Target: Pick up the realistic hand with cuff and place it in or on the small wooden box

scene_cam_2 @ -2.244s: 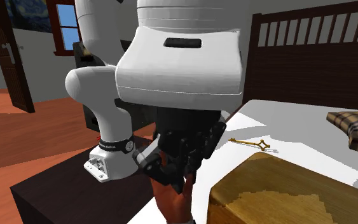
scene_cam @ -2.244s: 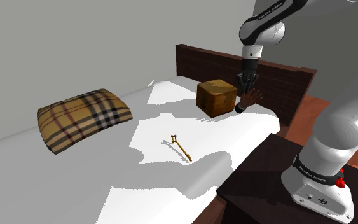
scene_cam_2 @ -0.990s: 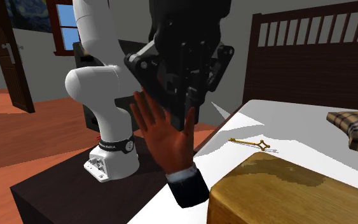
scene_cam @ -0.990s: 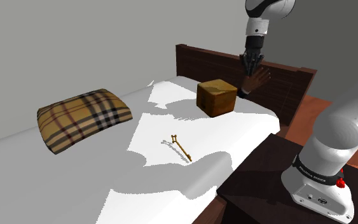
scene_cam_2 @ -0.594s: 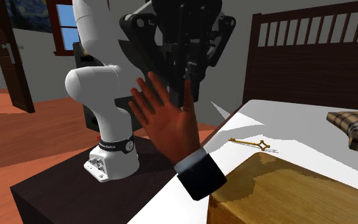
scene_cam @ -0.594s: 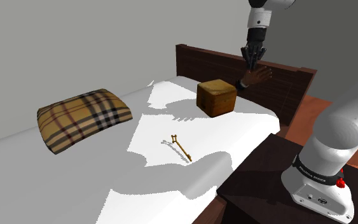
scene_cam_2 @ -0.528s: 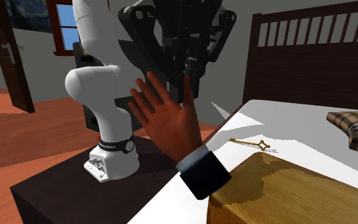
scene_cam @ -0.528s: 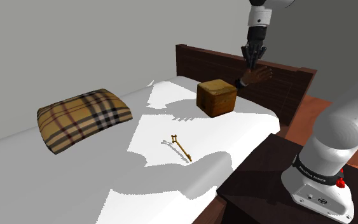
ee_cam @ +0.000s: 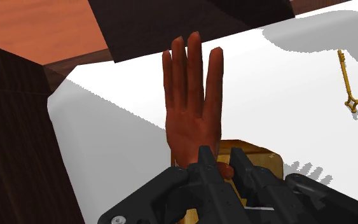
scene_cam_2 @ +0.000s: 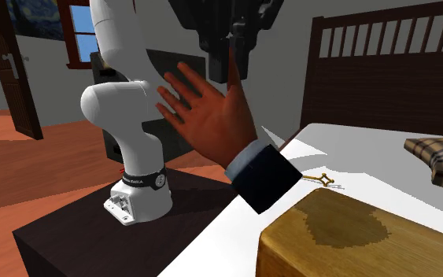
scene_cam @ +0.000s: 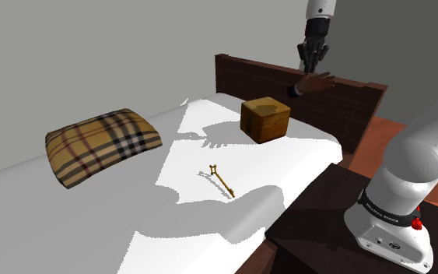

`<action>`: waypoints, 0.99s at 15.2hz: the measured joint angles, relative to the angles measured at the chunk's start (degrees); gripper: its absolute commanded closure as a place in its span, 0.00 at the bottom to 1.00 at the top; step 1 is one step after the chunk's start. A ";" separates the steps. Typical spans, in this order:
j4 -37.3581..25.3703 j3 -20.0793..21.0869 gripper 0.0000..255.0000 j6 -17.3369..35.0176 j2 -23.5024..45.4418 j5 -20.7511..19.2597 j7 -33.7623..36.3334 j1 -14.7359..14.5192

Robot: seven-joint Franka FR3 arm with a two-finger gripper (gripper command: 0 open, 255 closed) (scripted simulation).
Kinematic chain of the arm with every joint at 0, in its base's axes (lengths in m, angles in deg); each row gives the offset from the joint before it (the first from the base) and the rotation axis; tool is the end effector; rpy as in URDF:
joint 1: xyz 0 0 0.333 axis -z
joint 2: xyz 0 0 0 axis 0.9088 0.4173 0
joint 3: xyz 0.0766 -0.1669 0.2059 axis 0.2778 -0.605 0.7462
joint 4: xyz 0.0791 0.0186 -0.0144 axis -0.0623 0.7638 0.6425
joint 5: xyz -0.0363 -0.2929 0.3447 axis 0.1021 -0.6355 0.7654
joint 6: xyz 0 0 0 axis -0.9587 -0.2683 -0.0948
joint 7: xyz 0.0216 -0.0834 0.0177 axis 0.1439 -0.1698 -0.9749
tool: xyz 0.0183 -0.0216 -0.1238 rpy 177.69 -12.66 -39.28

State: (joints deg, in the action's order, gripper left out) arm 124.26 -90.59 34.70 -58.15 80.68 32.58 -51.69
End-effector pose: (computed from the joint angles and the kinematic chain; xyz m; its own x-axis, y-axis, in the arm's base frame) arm 0.4499 -0.2551 0.4969 0.8888 -0.4118 -0.2011 -0.4410 -0.8879 -0.1311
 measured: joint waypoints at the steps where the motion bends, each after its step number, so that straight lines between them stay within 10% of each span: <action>1: -1.02 -0.04 1.00 -0.72 0.30 0.06 -0.02 -0.02; 15: -30.71 2.61 1.00 -7.90 22.88 7.00 5.82 -3.22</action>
State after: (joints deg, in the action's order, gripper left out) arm 93.56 -87.99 26.80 -35.28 87.68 38.40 -54.91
